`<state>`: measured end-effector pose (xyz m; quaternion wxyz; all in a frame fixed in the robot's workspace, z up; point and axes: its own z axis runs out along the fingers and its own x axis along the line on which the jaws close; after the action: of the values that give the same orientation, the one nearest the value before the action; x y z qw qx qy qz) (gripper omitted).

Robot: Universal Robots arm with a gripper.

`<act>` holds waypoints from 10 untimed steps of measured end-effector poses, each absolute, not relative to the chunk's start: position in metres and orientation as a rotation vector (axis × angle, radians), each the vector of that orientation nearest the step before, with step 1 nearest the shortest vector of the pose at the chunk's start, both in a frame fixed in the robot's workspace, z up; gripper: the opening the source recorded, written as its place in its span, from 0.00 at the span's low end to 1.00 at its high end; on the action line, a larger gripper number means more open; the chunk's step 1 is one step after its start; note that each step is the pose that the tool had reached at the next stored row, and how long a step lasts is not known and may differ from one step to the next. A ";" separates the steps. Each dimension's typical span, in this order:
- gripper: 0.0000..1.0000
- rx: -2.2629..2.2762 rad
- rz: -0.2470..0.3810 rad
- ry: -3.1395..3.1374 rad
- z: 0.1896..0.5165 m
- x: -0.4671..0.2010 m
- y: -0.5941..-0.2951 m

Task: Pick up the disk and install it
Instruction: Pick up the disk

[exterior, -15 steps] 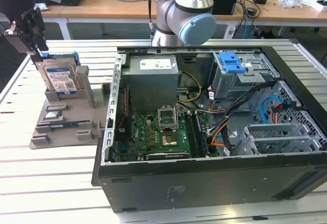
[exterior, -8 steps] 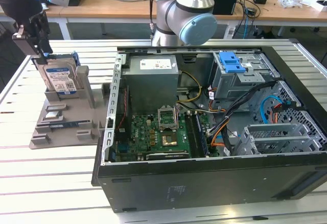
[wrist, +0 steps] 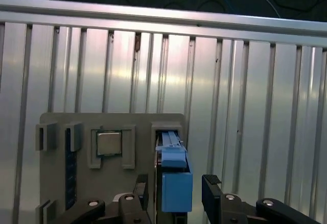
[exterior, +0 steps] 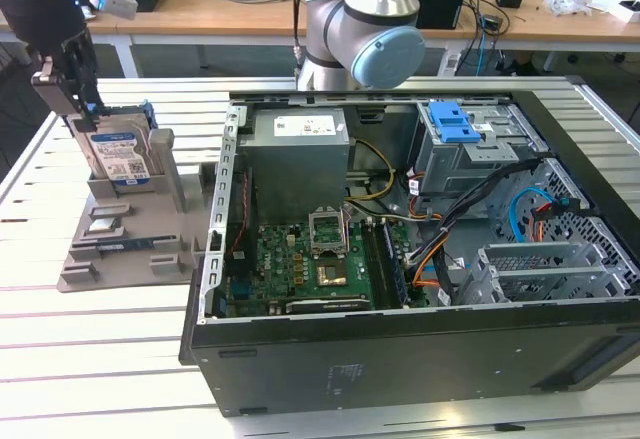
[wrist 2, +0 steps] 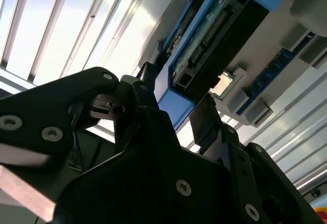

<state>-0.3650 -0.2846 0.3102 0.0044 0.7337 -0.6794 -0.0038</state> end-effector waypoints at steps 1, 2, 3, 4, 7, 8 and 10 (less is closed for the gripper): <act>0.54 2.298 -0.012 -2.128 0.307 -0.365 -0.285; 0.54 2.298 -0.012 -2.128 0.305 -0.365 -0.285; 0.54 2.298 -0.012 -2.128 0.302 -0.365 -0.285; 0.54 2.298 -0.013 -2.128 0.298 -0.365 -0.285; 0.54 2.298 -0.013 -2.127 0.289 -0.365 -0.285; 0.54 2.299 -0.013 -2.127 0.288 -0.365 -0.285; 0.54 2.298 -0.013 -2.127 0.287 -0.365 -0.285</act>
<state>-0.3650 -0.2849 0.2874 0.0051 0.7339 -0.6792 -0.0042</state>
